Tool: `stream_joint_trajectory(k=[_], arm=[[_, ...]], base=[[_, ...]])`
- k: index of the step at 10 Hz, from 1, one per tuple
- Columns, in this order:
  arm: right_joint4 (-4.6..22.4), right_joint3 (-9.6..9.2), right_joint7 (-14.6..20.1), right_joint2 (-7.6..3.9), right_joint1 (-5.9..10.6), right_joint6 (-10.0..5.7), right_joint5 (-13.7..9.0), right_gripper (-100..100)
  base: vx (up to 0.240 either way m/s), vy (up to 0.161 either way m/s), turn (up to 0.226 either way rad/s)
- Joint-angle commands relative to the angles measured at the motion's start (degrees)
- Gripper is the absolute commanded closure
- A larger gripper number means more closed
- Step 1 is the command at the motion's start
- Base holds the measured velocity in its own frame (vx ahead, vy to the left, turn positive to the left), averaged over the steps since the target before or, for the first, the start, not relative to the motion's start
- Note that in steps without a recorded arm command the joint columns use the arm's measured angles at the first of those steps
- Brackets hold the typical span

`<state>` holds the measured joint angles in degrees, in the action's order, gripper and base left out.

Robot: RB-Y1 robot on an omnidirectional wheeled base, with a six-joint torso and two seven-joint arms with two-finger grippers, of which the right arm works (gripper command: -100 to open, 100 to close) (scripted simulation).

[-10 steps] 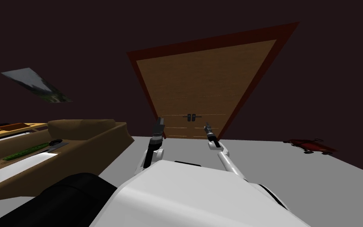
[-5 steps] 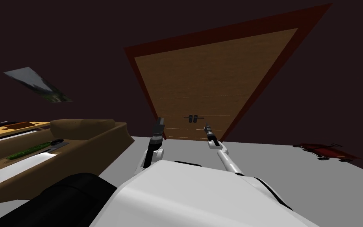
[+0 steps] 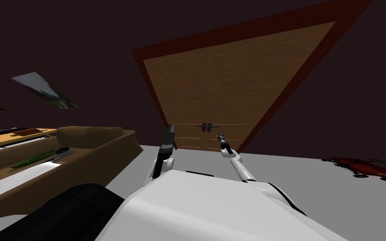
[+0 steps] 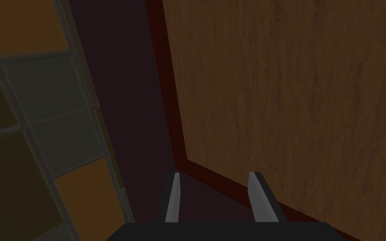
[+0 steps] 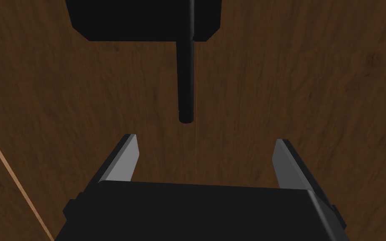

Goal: Pull the door open

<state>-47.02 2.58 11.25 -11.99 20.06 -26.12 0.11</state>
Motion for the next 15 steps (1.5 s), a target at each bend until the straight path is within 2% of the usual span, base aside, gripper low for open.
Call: stream_joint_trajectory(k=[1,3,4,5,8,9,10,11,12,13,14,15], arm=[[2.12,0.08,0.47,-0.29,1.17,0.47,0.00,-100],[4.37,0.20,0.83,-0.49,2.39,0.74,0.01,-100],[3.28,0.14,0.74,-0.44,1.90,0.84,0.01,-100],[4.00,0.79,1.48,-2.06,1.23,0.62,-0.39,-100],[5.50,2.20,3.26,-5.82,-0.36,-0.31,-1.32,-100],[5.50,2.20,3.26,-5.82,-0.36,-0.31,-1.32,-100],[5.77,2.44,3.61,-6.51,-0.64,-0.49,-1.50,-100],[5.77,2.44,3.61,-6.51,-0.64,-0.49,-1.50,-100],[6.29,2.90,4.32,-7.87,-1.17,-0.89,-1.84,-100],[6.29,2.90,4.32,-7.87,-1.17,-0.89,-1.84,-100],[7.00,3.48,5.37,-9.75,-1.86,-1.52,-2.30,-100],[7.00,3.48,5.37,-9.75,-1.86,-1.52,-2.30,-100]], base=[[0.129,0.034,0.044],[0.100,0.021,0.032],[0.042,0.001,0.006],[0.042,0.021,0.059],[0.081,0.028,0.073],[0.061,0.017,0.021],[0.046,0.009,0.024],[0.028,0.006,0.016],[0.049,0.010,0.067],[0.057,0.009,0.042],[0.115,0.020,0.132],[0.114,0.013,0.067]])
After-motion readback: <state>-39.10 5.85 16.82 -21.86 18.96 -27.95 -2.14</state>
